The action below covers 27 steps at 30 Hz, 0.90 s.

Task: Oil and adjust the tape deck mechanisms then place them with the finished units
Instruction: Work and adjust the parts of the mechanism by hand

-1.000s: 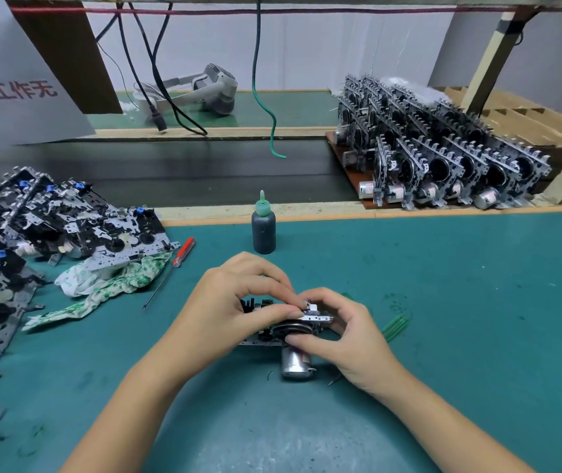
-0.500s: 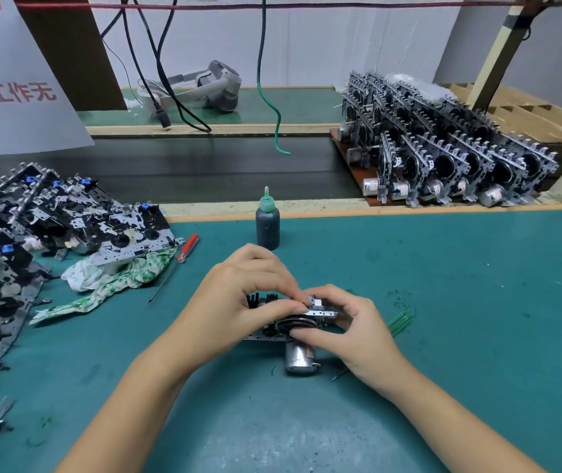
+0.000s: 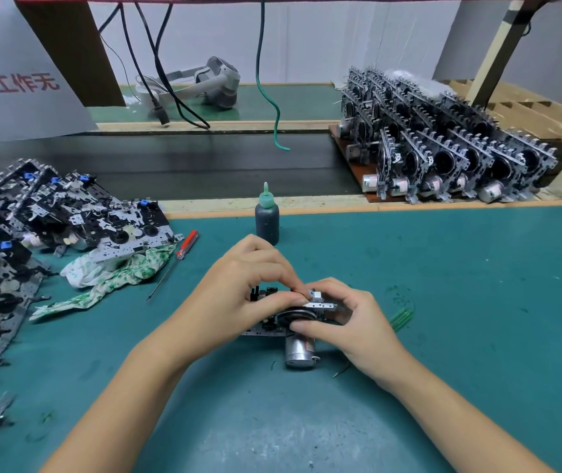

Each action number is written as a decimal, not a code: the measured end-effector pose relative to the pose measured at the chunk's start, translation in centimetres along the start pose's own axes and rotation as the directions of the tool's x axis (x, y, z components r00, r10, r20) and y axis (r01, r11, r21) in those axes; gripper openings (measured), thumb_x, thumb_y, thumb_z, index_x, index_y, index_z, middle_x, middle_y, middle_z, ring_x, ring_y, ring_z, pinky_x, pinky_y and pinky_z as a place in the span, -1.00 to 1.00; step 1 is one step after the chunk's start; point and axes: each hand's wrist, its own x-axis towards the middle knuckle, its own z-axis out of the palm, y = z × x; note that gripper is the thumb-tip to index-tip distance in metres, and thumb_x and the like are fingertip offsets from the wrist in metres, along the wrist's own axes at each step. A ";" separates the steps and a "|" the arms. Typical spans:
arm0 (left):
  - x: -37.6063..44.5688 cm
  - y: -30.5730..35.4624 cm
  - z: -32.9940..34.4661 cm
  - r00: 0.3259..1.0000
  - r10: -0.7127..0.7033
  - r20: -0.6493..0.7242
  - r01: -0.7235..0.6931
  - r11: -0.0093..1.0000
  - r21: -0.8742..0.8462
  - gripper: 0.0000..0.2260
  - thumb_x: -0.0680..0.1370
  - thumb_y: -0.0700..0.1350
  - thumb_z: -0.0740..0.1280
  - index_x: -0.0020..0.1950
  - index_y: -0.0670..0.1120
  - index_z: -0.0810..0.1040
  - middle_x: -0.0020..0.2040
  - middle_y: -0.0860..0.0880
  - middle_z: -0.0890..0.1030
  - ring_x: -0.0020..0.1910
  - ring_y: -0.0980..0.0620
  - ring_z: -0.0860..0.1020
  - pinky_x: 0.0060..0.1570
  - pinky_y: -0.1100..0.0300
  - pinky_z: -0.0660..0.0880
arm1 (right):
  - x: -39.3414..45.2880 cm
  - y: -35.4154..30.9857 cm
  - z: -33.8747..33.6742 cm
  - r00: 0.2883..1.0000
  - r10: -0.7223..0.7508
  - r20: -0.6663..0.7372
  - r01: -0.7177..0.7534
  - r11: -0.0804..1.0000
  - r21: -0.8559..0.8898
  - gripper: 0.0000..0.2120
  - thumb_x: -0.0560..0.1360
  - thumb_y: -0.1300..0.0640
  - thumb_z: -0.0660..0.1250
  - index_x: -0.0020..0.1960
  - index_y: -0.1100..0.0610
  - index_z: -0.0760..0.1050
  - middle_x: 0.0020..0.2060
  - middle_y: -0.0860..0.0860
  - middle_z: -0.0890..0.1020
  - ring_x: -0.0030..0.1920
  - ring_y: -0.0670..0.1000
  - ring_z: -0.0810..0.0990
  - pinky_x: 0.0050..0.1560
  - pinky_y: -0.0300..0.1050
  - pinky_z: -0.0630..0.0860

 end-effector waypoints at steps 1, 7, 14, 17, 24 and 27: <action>0.1 0.0 0.0 1.000 0.007 -0.001 -0.007 1.000 0.006 -0.97 0.47 0.07 0.37 -0.13 0.17 0.59 -0.17 0.19 0.61 -0.04 0.18 0.39 0.06 0.34 0.32 | 0.0 0.0 0.0 1.000 -0.003 0.000 0.003 1.000 -0.001 -0.75 0.32 0.27 0.53 -0.08 0.01 0.63 -0.15 -0.07 0.62 -0.10 -0.07 0.61 0.00 -0.26 0.48; -0.2 -0.1 0.1 1.000 0.010 -0.008 -0.010 1.000 0.014 -0.90 0.47 0.10 0.31 -0.12 0.15 0.61 -0.18 0.20 0.59 -0.04 0.18 0.39 0.07 0.28 0.33 | 0.1 -0.1 -0.3 0.999 -0.034 0.016 0.035 0.996 -0.088 -0.74 0.30 0.28 0.55 -0.09 0.01 0.62 -0.14 -0.09 0.59 -0.06 -0.10 0.58 0.01 -0.34 0.42; -0.3 -0.3 0.3 0.999 0.020 -0.041 -0.019 0.999 0.034 -0.80 0.47 0.10 0.31 -0.12 0.05 0.68 -0.20 0.19 0.58 -0.03 0.17 0.40 0.07 0.18 0.36 | -0.3 -0.1 -0.7 0.999 -0.020 0.047 0.032 0.959 -0.281 -0.67 0.32 0.15 0.56 -0.01 -0.11 0.55 -0.06 -0.16 0.60 0.03 -0.14 0.56 0.10 -0.26 0.44; -0.4 -0.3 0.4 0.998 0.029 -0.048 -0.027 0.999 0.032 -0.84 0.47 0.09 0.31 -0.12 0.10 0.67 -0.20 0.21 0.58 -0.03 0.18 0.40 0.07 0.21 0.35 | -0.9 0.1 -1.6 0.999 0.032 0.004 -0.029 0.933 -0.359 -0.64 0.28 0.06 0.57 0.02 -0.13 0.57 -0.04 -0.19 0.64 0.04 -0.16 0.59 0.15 -0.16 0.47; -0.4 -0.4 0.4 0.998 0.039 -0.043 -0.038 0.999 0.032 -0.89 0.48 0.07 0.32 -0.10 0.15 0.64 -0.20 0.23 0.57 -0.03 0.17 0.42 0.06 0.26 0.37 | -1.0 0.4 -2.1 1.000 -0.001 -0.026 -0.008 0.938 -0.346 -0.72 0.32 0.12 0.55 -0.09 -0.20 0.60 -0.15 -0.21 0.69 -0.07 -0.21 0.63 0.08 -0.29 0.50; -0.4 -0.5 0.4 0.998 0.041 -0.045 -0.040 0.999 0.025 -0.92 0.49 0.07 0.32 -0.10 0.18 0.62 -0.20 0.25 0.57 -0.03 0.17 0.44 0.05 0.27 0.37 | -1.2 0.9 -2.7 0.987 -0.152 -0.060 0.098 0.844 -0.527 -0.79 0.31 0.07 0.56 -0.11 -0.15 0.66 -0.28 -0.26 0.64 -0.15 -0.24 0.58 -0.06 -0.43 0.41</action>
